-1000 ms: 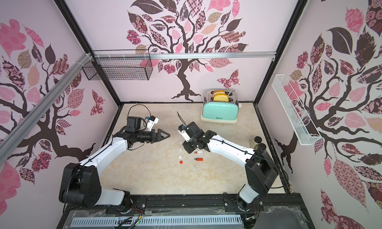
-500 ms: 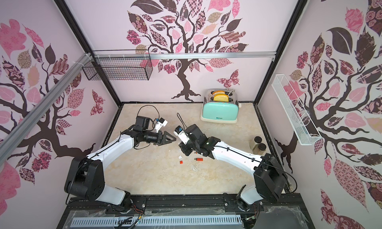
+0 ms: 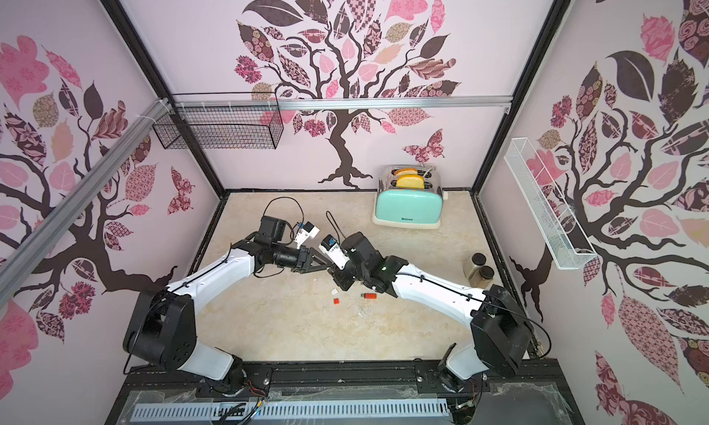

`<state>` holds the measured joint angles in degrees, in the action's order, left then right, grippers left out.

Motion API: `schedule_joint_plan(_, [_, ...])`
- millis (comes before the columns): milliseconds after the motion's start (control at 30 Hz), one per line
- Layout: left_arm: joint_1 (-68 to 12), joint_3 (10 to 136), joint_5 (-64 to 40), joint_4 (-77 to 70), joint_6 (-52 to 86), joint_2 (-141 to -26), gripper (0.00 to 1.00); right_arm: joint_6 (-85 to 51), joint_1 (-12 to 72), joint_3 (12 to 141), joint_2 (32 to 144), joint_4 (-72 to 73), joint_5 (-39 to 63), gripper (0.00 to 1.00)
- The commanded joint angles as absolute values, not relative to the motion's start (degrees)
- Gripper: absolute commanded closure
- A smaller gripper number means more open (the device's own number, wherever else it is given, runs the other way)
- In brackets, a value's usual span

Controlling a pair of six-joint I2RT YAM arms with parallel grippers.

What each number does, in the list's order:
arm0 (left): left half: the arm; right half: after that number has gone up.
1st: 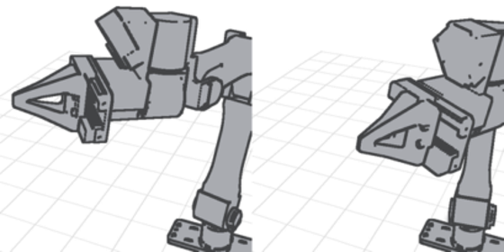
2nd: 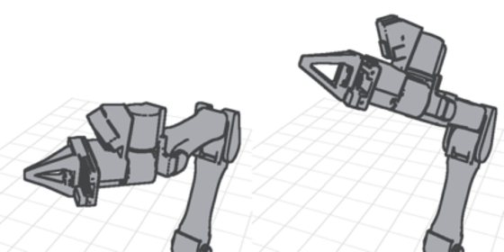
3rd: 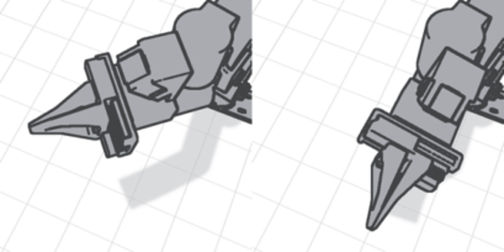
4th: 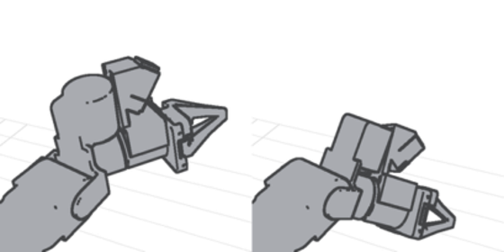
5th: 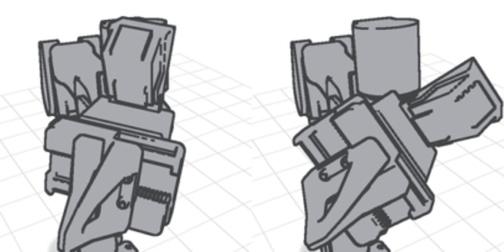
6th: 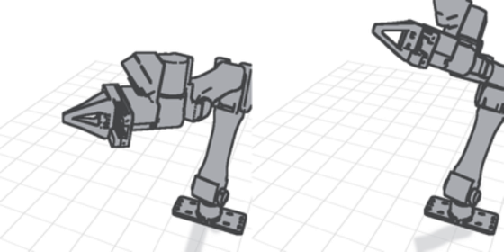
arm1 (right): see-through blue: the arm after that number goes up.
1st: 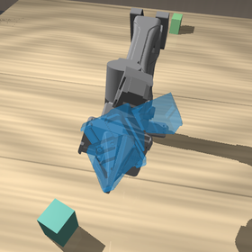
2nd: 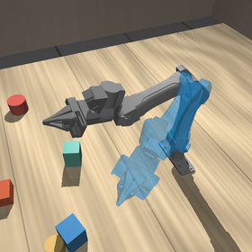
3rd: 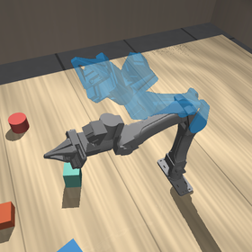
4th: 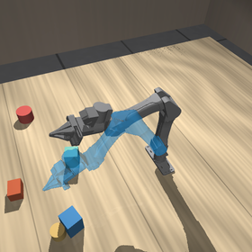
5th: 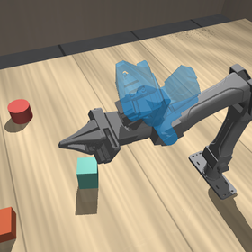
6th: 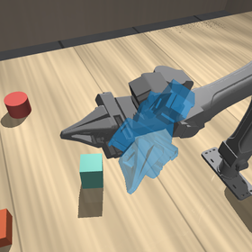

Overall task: Close the usb drive cover
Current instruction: Pick up the cover from the center of the board, then pick up the USB drive from the center of the board.

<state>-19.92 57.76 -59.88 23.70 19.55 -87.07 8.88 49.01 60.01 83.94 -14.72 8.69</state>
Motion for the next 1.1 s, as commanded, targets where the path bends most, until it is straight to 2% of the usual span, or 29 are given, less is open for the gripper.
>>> schedule_joint_plan(0, [-20.60, 57.95, -60.42, 23.45, 19.23, -87.41, 0.54, 9.05, 49.66, 60.95, 83.11, -12.03, 9.17, 1.00])
schedule_joint_plan(200, [-21.41, 58.18, -60.30, 23.97, 19.27, -88.02, 0.65, 8.96, 50.01, 61.24, 83.04, -11.16, 8.77, 1.00])
schedule_joint_plan(533, [-21.90, 58.56, -58.18, 28.09, 16.38, -86.32, 0.98, 8.71, 50.07, 63.74, 84.25, -14.18, 7.58, 1.00])
schedule_joint_plan(633, [-21.89, 57.51, -58.12, 26.78, 17.21, -85.32, 1.00, 8.59, 50.03, 61.45, 83.40, -11.57, 7.42, 0.98])
schedule_joint_plan(733, [-21.00, 57.75, -56.76, 27.85, 16.36, -84.61, 1.00, 8.29, 50.11, 62.51, 83.62, -14.31, 5.83, 0.90])
schedule_joint_plan(867, [-18.35, 56.28, -55.97, 24.44, 19.16, -83.53, 1.00, 7.67, 50.03, 58.63, 81.96, -11.88, 3.71, 0.69])
schedule_joint_plan(967, [-15.73, 56.79, -55.90, 25.51, 19.55, -82.73, 1.00, 6.37, 49.94, 58.66, 81.30, -14.63, 1.79, 0.63])
schedule_joint_plan(1067, [-13.23, 57.06, -55.31, 26.97, 19.56, -82.45, 1.00, 5.58, 49.45, 56.07, 79.00, -12.87, 0.57, 0.53])
